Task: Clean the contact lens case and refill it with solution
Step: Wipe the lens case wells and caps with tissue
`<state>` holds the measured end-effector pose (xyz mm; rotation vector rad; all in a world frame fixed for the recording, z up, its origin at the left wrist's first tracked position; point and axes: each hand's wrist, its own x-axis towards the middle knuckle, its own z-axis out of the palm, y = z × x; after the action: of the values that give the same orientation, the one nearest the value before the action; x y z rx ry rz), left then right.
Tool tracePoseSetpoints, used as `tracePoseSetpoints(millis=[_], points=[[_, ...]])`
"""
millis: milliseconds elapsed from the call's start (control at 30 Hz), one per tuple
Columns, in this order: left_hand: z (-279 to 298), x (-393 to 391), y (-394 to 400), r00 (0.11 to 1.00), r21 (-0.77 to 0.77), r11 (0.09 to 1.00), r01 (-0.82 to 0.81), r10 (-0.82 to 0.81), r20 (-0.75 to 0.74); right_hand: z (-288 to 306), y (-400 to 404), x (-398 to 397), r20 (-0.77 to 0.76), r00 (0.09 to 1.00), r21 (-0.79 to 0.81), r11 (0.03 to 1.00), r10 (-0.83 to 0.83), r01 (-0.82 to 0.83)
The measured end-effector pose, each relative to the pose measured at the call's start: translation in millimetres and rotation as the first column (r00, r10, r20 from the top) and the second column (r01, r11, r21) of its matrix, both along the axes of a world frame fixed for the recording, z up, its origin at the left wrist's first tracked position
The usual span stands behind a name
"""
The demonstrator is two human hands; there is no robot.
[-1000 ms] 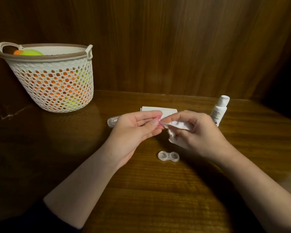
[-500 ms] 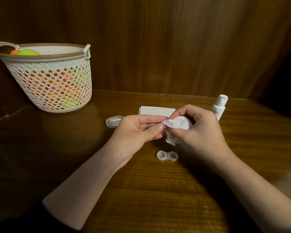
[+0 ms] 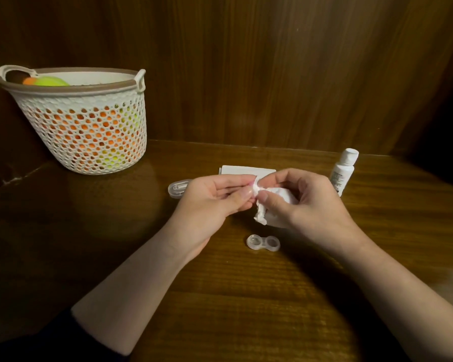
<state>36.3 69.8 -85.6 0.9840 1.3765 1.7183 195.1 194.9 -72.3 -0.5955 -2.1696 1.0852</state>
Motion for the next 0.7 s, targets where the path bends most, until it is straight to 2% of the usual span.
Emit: tracePoseSetpoints(millis=[67,333,500,600,700], points=[[0.5,-0.3,0.1,1.000,-0.005,1.000,-0.003,0.003,-0.013,-1.1,0.7,0.4,0.008,1.000,-0.010,1.000,-0.020,0.020],[-0.6,1.6,0.4,0.999,-0.021,1.000,-0.020,0.019,-0.040,-1.9,2.2,0.7,0.013,0.995,0.117,0.988,-0.099,0.097],[-0.2,1.2,2.0,0.999,-0.023,0.999,-0.037,0.036,-0.040,-6.3,-2.0,-2.4,-0.048,0.989,0.190,0.971,-0.141,0.148],[-1.6,0.6,2.3,0.998,-0.027,0.999,-0.041,0.039,-0.049,-7.1,-2.1,-2.9,-0.026,0.990,0.232,0.962,-0.139,0.141],[-4.0,0.3,2.3,0.997,-0.025,0.999,-0.037,0.035,-0.064,-6.5,1.6,-1.8,0.042,0.997,0.232,0.971,-0.071,0.059]])
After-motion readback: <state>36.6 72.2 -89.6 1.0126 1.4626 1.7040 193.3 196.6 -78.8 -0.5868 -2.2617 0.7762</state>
